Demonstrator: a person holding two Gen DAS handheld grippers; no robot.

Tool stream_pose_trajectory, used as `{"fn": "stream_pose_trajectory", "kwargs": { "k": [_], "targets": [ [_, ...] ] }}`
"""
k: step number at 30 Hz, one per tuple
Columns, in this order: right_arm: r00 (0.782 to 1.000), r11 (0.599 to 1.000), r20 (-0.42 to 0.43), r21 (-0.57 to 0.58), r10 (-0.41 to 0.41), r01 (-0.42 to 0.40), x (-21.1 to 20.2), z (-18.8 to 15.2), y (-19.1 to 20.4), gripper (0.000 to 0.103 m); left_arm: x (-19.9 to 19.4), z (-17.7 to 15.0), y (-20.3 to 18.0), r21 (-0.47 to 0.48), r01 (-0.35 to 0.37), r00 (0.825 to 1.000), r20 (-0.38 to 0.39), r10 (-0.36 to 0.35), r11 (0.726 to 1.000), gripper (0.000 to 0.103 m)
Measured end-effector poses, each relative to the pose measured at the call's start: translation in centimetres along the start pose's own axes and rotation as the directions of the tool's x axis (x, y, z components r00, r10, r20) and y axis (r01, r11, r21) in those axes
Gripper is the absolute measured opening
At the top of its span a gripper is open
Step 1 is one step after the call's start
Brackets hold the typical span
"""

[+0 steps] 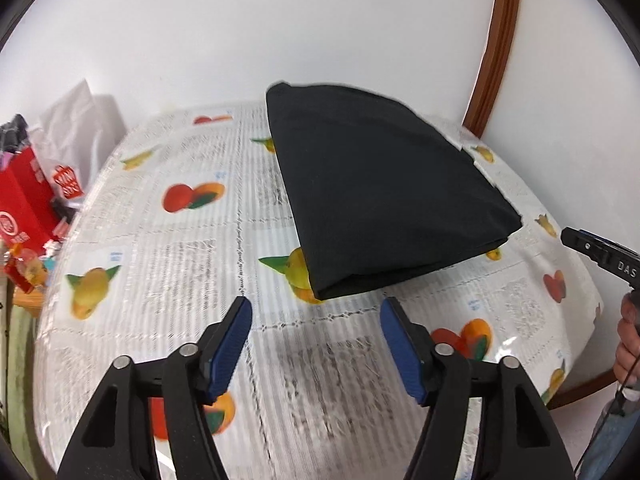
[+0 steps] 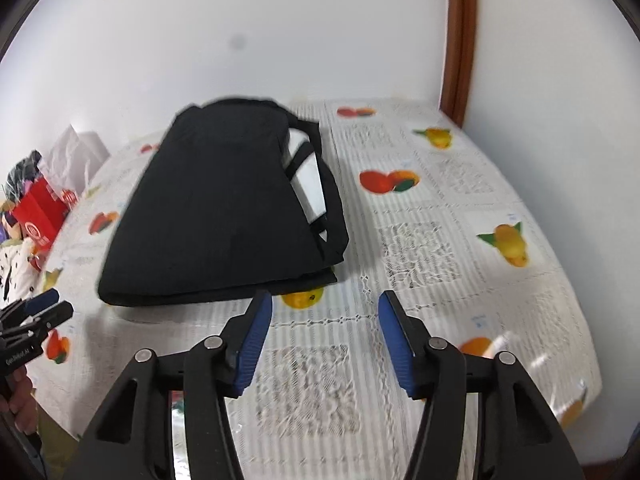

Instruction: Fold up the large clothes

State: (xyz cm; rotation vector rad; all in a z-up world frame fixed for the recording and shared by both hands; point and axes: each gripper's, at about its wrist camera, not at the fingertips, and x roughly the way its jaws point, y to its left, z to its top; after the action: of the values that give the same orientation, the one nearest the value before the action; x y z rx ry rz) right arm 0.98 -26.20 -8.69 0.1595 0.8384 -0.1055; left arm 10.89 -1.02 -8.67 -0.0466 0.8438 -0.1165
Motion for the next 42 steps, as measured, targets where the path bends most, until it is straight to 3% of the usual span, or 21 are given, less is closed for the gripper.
{"fn": "stream_pose_trajectory", "kwargs": {
  "k": [7,9,11,14,24,42],
  "targets": [
    [0.991,0.995,0.087,-0.022,-0.098,0.1,-6.6,-1.5,2.2,0.071,-5.9,-0.6,-1.4,0.009,-0.022,0.994,0.106,0.021,1.0,0.08],
    [0.987,0.994,0.113,-0.009,-0.111,0.112,-8.3,-2.0,2.7,0.077,-7.4,-0.8,-1.7,0.002,-0.025,0.992,0.125,0.024,1.0,0.083],
    [0.985,0.994,0.134,0.003,-0.106,0.107,-10.1,-2.7,3.1,0.091,-8.7,-1.1,-1.9,0.0,-0.039,0.989,0.143,0.039,0.999,0.087],
    [0.979,0.994,0.169,0.019,-0.11,0.108,-12.3,-3.6,3.6,0.096,-10.5,-1.6,-2.3,0.001,-0.065,0.983,0.171,0.064,0.998,0.091],
    [0.968,0.992,0.217,0.022,-0.128,0.127,-16.1,-5.4,4.8,0.103,-14.9,-2.8,-3.0,-0.01,-0.126,0.963,0.24,0.125,0.992,0.098],
    [0.956,0.983,0.229,0.028,-0.184,0.182,-17.2,-6.2,4.4,0.103,-15.5,-3.7,-3.5,-0.019,-0.128,0.958,0.257,0.129,0.992,0.098]
  ]
}}
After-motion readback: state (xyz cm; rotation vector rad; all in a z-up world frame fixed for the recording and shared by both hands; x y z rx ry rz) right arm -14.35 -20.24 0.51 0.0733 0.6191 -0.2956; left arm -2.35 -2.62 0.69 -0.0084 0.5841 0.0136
